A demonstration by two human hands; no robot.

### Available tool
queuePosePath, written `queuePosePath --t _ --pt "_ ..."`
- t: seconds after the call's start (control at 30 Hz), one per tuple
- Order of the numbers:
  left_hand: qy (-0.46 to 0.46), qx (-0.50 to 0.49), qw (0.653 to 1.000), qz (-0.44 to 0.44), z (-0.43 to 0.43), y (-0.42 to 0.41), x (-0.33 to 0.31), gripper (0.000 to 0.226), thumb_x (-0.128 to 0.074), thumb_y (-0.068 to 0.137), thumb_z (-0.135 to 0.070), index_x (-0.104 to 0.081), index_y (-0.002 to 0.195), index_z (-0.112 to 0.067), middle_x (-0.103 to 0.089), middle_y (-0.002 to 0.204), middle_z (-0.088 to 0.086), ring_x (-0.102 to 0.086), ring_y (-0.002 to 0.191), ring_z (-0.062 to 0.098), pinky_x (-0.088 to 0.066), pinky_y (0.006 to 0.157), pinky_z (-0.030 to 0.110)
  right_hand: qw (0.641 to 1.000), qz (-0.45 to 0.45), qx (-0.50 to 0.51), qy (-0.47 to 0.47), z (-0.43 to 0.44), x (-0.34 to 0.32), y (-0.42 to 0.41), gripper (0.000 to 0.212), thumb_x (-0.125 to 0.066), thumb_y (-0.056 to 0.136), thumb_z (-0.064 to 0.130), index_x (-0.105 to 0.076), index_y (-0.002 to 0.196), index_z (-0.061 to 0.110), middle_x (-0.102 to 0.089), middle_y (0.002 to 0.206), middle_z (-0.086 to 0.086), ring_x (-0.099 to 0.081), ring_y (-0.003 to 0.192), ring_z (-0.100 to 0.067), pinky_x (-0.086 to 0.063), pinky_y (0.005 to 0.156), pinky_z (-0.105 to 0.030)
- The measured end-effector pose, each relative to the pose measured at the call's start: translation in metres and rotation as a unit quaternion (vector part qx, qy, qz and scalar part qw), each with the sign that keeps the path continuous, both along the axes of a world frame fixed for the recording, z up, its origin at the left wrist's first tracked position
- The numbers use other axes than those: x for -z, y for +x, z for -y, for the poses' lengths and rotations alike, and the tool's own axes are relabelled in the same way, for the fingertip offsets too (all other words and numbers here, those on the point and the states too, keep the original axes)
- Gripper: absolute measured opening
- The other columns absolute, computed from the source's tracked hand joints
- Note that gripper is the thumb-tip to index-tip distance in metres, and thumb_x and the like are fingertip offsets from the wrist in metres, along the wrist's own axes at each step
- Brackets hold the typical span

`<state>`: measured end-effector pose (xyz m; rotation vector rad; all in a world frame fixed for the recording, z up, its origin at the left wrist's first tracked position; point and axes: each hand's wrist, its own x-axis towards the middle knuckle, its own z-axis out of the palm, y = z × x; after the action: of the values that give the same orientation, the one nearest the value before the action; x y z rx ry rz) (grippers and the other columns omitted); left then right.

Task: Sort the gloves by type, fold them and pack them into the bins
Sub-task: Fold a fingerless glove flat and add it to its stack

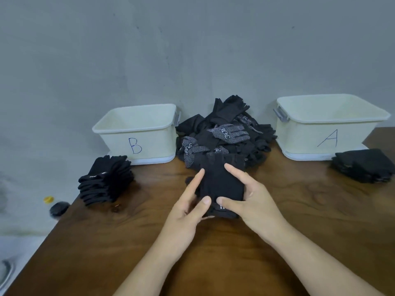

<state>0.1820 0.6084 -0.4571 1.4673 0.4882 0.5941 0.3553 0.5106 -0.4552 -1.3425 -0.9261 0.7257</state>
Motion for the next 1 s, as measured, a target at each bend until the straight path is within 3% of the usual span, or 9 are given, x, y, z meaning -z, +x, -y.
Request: queuePosePath --t 0.1,0.27,0.33,0.47,0.63,0.7,0.83,0.93,1.0 --pt "0.034 -0.040 0.999 -0.009 -0.008 -0.022 -0.008 0.053 -0.070 0.101 -0.034 -0.054 0.150 -0.048 -0.061 0.151 -0.004 -0.055 0.143 0.021 -0.037 0.123 0.053 0.999 0.024 -0.034 -0.019 -0.011 -0.008 -0.018 0.083 -0.089 0.083 0.003 -0.057 0.151 0.039 -0.064 0.142 0.017 -0.064 0.129 -0.003 -0.055 0.105 -0.026" --pt "0.019 -0.097 0.995 -0.012 -0.026 -0.064 -0.026 0.061 -0.066 0.102 -0.004 -0.056 0.150 -0.039 -0.075 0.132 0.000 -0.069 0.126 0.022 -0.049 0.115 0.042 0.997 -0.001 -0.079 -0.023 -0.038 -0.018 -0.055 0.079 -0.087 0.086 0.001 -0.056 0.152 0.032 -0.067 0.144 0.010 -0.064 0.132 -0.009 -0.052 0.112 -0.035" --pt "0.037 -0.117 0.992 -0.028 -0.037 -0.082 -0.034 0.063 -0.069 0.101 -0.006 -0.055 0.150 -0.043 -0.074 0.133 -0.005 -0.070 0.124 0.019 -0.049 0.115 0.044 0.995 -0.019 -0.089 -0.029 -0.050 -0.025 -0.068 0.077 -0.083 0.088 -0.002 -0.055 0.150 0.035 -0.070 0.139 0.011 -0.069 0.126 -0.010 -0.056 0.106 -0.034" --pt "0.096 -0.149 0.982 -0.069 -0.070 -0.120 -0.050 0.063 -0.072 0.101 -0.018 -0.054 0.144 -0.061 -0.069 0.140 -0.013 -0.069 0.123 0.019 -0.048 0.115 0.048 0.991 -0.010 -0.119 -0.062 -0.076 -0.039 -0.094 0.076 -0.080 0.094 0.006 -0.049 0.153 0.043 -0.078 0.114 0.022 -0.079 0.099 -0.024 -0.064 0.077 -0.035" --pt "0.043 -0.152 0.985 -0.064 -0.121 -0.158 -0.067 0.063 -0.076 0.096 -0.015 -0.057 0.148 -0.046 -0.073 0.136 -0.001 -0.070 0.124 0.026 -0.049 0.113 0.053 0.987 -0.012 -0.141 -0.075 -0.128 -0.059 -0.127 0.078 -0.080 0.094 0.006 -0.047 0.157 0.036 -0.069 0.093 0.045 -0.079 0.099 -0.020 -0.064 0.078 -0.032" --pt "0.002 -0.161 0.985 -0.062 -0.144 -0.169 -0.073 0.062 -0.070 0.099 -0.002 -0.056 0.150 -0.034 -0.075 0.129 0.008 -0.073 0.119 0.033 -0.049 0.112 0.054 0.986 -0.036 -0.139 -0.085 -0.154 -0.065 -0.140 0.078 -0.082 0.092 0.005 -0.050 0.156 0.035 -0.065 0.106 0.041 -0.079 0.100 -0.014 -0.065 0.077 -0.031" --pt "-0.037 -0.184 0.980 -0.071 -0.191 -0.182 -0.089 0.058 -0.062 0.099 0.007 -0.053 0.152 -0.016 -0.075 0.129 0.012 -0.074 0.117 0.032 -0.058 0.104 0.047 0.980 -0.089 -0.139 -0.109 -0.211 -0.076 -0.161 0.078 -0.082 0.090 0.004 -0.050 0.157 0.025 -0.057 0.138 0.007 -0.075 0.106 -0.018 -0.064 0.076 -0.031" --pt "-0.033 -0.193 0.975 -0.105 -0.229 -0.189 -0.095 0.055 -0.062 0.099 0.007 -0.053 0.151 -0.010 -0.077 0.125 0.009 -0.074 0.116 0.029 -0.054 0.110 0.049 0.974 -0.120 -0.144 -0.130 -0.246 -0.083 -0.169 0.072 -0.078 0.093 0.003 -0.049 0.157 0.021 -0.053 0.120 0.011 -0.066 0.095 -0.009 -0.064 0.079 -0.029" --pt "-0.041 -0.187 0.973 -0.128 -0.254 -0.190 -0.096 0.053 -0.062 0.099 0.007 -0.054 0.150 -0.008 -0.078 0.123 0.010 -0.073 0.117 0.029 -0.053 0.111 0.048 0.969 -0.133 -0.142 -0.150 -0.266 -0.085 -0.171 0.071 -0.079 0.093 0.003 -0.051 0.156 0.020 -0.056 0.117 0.008 -0.064 0.101 -0.012 -0.064 0.076 -0.027"
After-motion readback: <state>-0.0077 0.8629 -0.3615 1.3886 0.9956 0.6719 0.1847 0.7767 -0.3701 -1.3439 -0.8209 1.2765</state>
